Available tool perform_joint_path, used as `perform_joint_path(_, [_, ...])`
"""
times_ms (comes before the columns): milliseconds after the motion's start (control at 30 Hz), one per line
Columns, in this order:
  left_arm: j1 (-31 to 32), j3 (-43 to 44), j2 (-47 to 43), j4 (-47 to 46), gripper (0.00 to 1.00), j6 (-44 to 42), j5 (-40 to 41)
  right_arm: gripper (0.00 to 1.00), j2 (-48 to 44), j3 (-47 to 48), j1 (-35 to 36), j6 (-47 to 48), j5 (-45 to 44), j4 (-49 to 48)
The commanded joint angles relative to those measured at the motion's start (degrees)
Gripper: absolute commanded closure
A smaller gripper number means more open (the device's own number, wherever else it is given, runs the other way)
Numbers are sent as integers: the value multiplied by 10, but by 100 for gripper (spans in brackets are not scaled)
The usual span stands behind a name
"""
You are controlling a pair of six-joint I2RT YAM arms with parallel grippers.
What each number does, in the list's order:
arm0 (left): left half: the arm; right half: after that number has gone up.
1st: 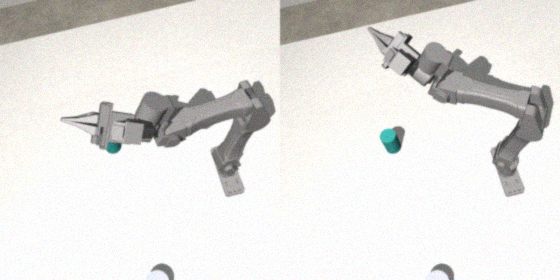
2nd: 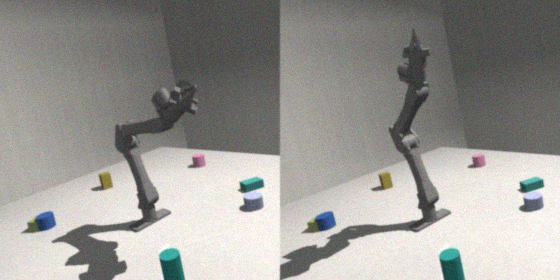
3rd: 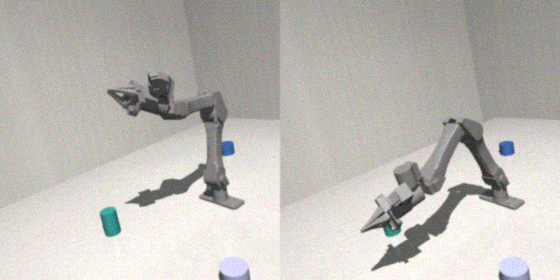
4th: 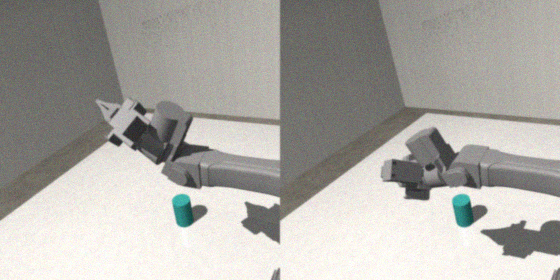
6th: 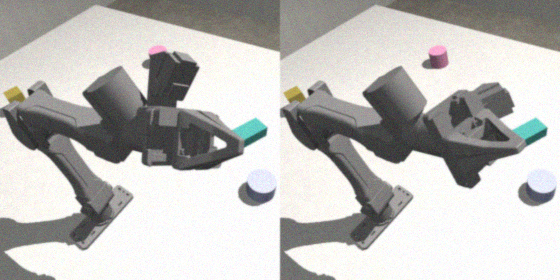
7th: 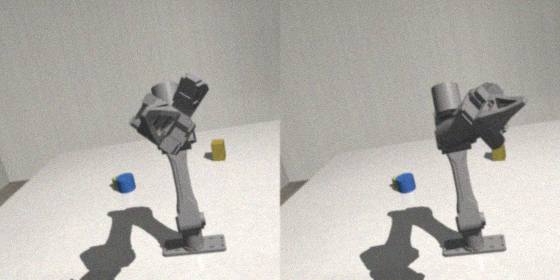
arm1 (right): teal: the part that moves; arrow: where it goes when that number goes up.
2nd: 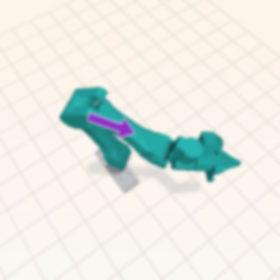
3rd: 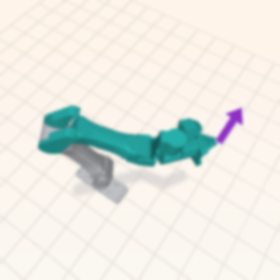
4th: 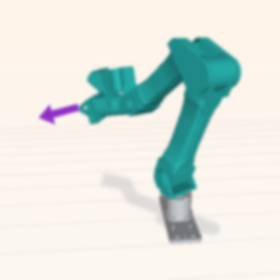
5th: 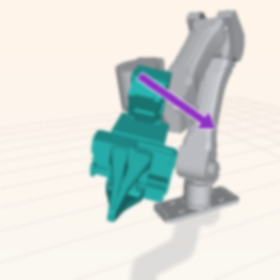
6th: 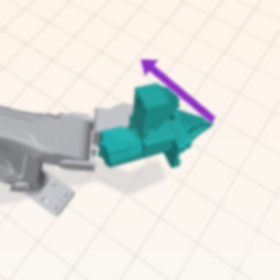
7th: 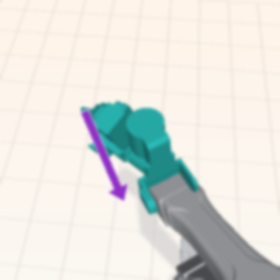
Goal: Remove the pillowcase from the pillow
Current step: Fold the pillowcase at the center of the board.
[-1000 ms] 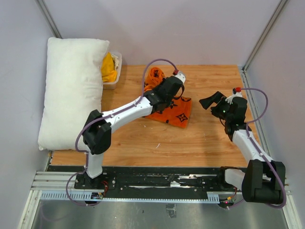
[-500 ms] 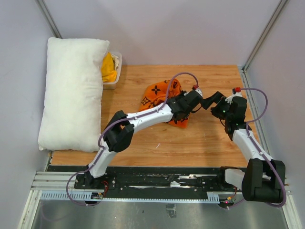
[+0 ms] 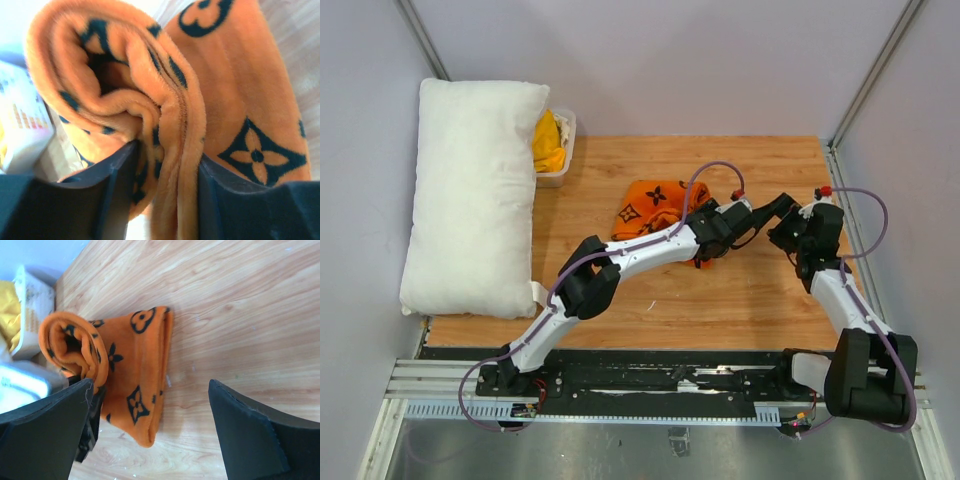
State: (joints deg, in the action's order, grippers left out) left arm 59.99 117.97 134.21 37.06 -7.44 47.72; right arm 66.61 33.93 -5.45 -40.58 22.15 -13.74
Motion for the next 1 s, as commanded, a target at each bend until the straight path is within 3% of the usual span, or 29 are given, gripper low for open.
perform_joint_path(0, [6,-2,-4,11,25,56,-63,2,-5,-3,-38,-23,-22,22])
perform_joint_path(33, [7,-8,-12,8,11,63,-83,2,-6,-5,-44,-27,-23,24])
perform_joint_path(100, [6,-14,-30,-1,1,73,-120,2,-9,-6,-49,-31,-28,31])
perform_joint_path(233, [7,-18,-86,-27,1,80,-234,2,-13,-4,-55,-33,-43,42])
perform_joint_path(333, [-12,-44,-168,-83,1,102,-398,2,-21,2,-58,-32,-60,61])
perform_joint_path(400, [-55,-82,-220,-126,1,147,-511,1,-34,10,-57,-25,-64,66])
perform_joint_path(533, [-200,-198,-317,-236,1,240,-686,1,-53,21,-27,-8,-70,53])
perform_joint_path(600, [-250,-257,-354,-273,1,260,-689,2,-48,32,14,8,-76,45])
perform_joint_path(733, [-292,-319,-379,-276,1,245,-613,1,9,64,100,28,-61,9])
perform_joint_path(967, [-312,-370,-359,-294,8,242,-576,18,184,166,173,30,39,-19])
